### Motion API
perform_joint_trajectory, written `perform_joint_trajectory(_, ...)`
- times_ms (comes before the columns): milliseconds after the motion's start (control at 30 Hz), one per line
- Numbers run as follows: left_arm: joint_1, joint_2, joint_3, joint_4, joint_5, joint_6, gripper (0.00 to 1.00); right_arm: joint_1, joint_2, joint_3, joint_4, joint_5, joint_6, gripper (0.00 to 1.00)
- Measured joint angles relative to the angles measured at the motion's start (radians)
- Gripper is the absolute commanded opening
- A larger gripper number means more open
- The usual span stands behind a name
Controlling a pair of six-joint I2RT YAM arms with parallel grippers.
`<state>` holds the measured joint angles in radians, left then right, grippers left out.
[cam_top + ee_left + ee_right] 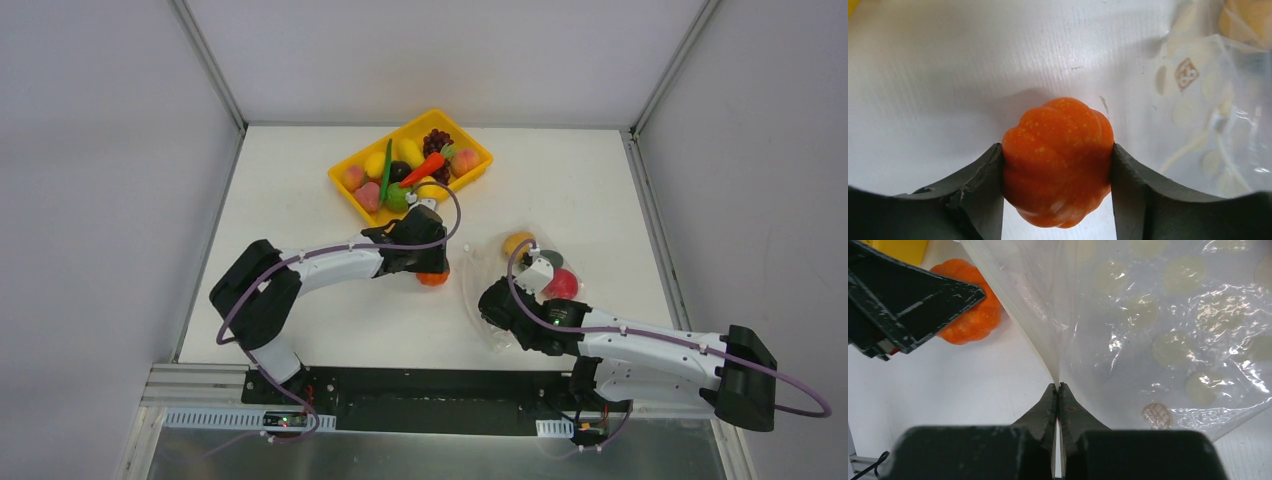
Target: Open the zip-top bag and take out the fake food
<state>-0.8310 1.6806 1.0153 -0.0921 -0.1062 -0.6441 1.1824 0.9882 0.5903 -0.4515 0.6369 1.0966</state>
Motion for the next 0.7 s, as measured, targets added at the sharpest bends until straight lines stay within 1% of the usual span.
perform_joint_trajectory(167, 0.026, -0.111, 0.005, -0.056, -0.013, 0.039, 0.32, 0.000, 0.000, 0.000, 0.003, -0.008, 0.000, 0.00)
perform_joint_trajectory(267, 0.081, -0.172, 0.053, -0.093, -0.043, 0.088, 0.33, 0.000, 0.000, 0.000, 0.003, -0.010, 0.000, 0.00)
perform_joint_trajectory(367, 0.151, -0.186, 0.121, -0.109, -0.087, 0.135, 0.33, 0.000, -0.002, 0.000, 0.003, -0.010, 0.000, 0.00)
perform_joint_trajectory(533, 0.256, -0.139, 0.227, -0.138, -0.155, 0.220, 0.36, 0.000, -0.013, 0.000, 0.003, -0.010, 0.000, 0.00)
perform_joint_trajectory(633, 0.284, -0.060, 0.284, -0.146, -0.176, 0.261, 0.40, 0.000, -0.013, 0.000, 0.003, -0.010, 0.000, 0.00)
perform_joint_trajectory(700, 0.293, -0.005, 0.306, -0.155, -0.185, 0.283, 0.44, 0.000, -0.014, 0.000, 0.003, -0.010, 0.000, 0.00)
